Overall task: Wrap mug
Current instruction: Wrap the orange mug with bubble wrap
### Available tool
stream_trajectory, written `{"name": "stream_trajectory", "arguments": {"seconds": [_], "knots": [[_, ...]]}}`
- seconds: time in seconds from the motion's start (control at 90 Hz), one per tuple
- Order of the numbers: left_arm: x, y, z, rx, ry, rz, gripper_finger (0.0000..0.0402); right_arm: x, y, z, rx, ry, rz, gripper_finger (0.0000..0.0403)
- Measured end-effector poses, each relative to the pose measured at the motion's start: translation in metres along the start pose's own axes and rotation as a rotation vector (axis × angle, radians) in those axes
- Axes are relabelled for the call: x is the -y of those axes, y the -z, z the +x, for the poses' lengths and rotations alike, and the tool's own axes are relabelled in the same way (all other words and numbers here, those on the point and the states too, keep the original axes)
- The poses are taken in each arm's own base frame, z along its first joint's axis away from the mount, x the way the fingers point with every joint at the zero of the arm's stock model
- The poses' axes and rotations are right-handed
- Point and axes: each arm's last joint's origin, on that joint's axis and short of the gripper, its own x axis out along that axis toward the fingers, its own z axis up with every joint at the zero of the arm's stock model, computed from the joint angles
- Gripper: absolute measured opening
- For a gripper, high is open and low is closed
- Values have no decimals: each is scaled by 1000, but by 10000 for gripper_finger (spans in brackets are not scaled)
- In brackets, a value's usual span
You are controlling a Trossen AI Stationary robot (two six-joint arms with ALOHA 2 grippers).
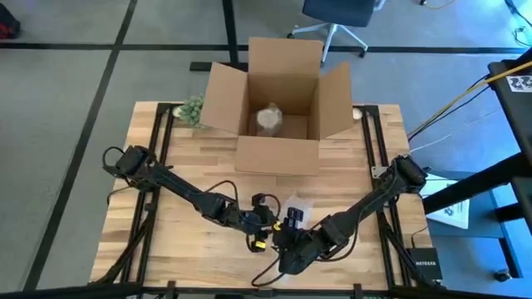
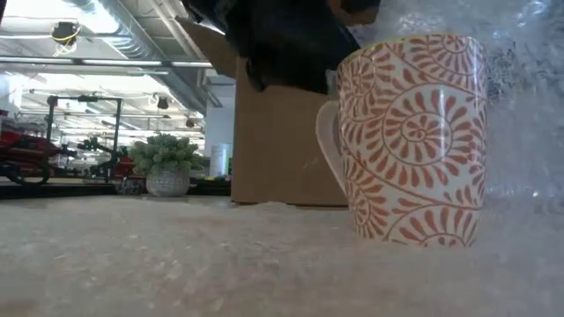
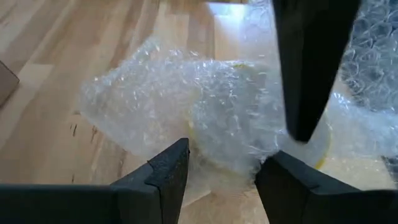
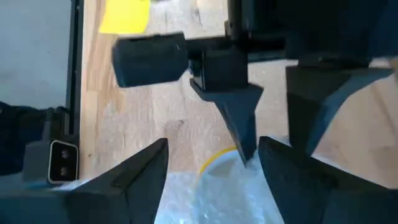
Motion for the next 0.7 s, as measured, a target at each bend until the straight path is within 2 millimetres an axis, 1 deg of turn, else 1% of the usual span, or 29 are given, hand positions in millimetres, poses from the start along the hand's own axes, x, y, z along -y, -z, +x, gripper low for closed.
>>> {"name": "stream_trajectory", "arguments": {"seconds": [0.133, 0.222, 0.311, 0.433, 0.511, 0.589, 0.7], "knots": [[0, 0, 0, -2, 0, 0, 154, 0, -13, -23, -17, 16, -16, 237], [0, 0, 0, -3, 0, 0, 154, 2, -17, -30, 4, 60, -27, 237], [0, 0, -1, -5, 2, 2, 154, 3, -16, -30, 1, 84, -46, 237], [0, 0, -1, -3, 3, -3, 154, 7, -13, -28, 3, 144, -132, 237], [0, 0, -1, 1, 4, -5, 154, 8, -15, -27, 83, 243, -182, 237], [0, 0, -1, 1, 3, -12, 154, 9, -19, -24, 200, 348, -159, 237], [0, 0, -1, 3, 2, -13, 154, 8, -19, -23, 239, 397, -193, 237]]}}
